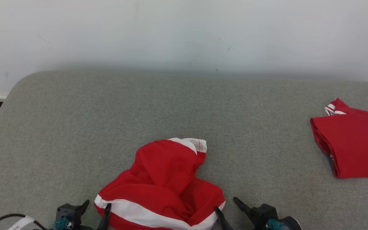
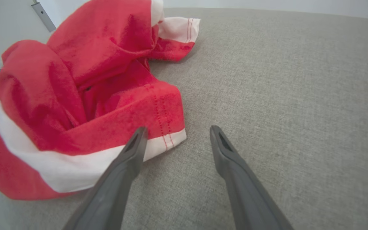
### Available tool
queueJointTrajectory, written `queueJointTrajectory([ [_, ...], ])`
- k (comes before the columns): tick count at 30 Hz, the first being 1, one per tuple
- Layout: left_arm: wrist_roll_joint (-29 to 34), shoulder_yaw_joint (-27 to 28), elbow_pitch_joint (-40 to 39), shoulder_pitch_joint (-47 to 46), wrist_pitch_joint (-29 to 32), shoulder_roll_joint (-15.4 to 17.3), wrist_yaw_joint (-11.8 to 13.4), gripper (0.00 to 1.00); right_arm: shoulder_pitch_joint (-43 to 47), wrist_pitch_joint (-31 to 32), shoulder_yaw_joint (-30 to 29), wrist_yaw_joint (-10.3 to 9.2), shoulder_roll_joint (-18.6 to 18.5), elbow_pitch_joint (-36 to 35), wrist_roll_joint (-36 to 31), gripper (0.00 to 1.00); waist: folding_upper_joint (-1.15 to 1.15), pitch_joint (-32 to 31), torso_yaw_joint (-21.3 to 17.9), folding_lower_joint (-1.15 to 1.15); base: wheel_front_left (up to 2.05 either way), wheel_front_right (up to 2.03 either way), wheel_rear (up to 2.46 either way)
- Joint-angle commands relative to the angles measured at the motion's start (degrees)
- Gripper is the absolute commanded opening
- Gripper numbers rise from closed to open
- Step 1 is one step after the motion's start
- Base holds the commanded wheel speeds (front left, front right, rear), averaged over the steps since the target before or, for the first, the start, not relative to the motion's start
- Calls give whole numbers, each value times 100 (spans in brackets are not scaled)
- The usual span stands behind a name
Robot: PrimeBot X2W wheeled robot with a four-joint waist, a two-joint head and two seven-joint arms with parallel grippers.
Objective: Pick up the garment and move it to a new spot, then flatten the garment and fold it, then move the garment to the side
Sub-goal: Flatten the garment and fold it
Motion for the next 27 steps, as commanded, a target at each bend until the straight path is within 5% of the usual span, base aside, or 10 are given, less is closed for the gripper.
queueJointTrajectory([
  [1, 49, -79, 152, -150, 34, 47, -30, 100, -152, -2, 141, -12, -22, 212, 56, 100, 0, 50, 24, 0, 0, 0, 0],
  [10, -167, -533, 990, -763, 27, -68, -83, 100, -877, 11, 829, -12, 70, 1282, 376, 100, 0, 193, 3, 0, 0, 0, 0],
  [11, -218, -651, 1050, -782, 27, -114, -86, 96, -938, 16, 902, -12, 80, 1382, 416, 41, 0, 194, -9, 0, 0, 0, 0],
  [12, -291, -718, 1092, -811, -37, -124, -88, 47, -983, 18, 962, -12, 88, 1448, 469, 0, 0, 195, -21, 0, 0, 0, 0],
  [13, -344, -786, 1124, -840, -93, -121, -89, 0, -1045, 17, 996, -12, 100, 1448, 518, 0, 0, 196, -30, 0, 0, 0, 0],
  [27, -853, -1208, 697, -1127, -644, 112, -84, 0, -903, 0, 489, -11, -114, 706, 1139, 0, 0, -41, 85, 0, 0, 0, 0],
])
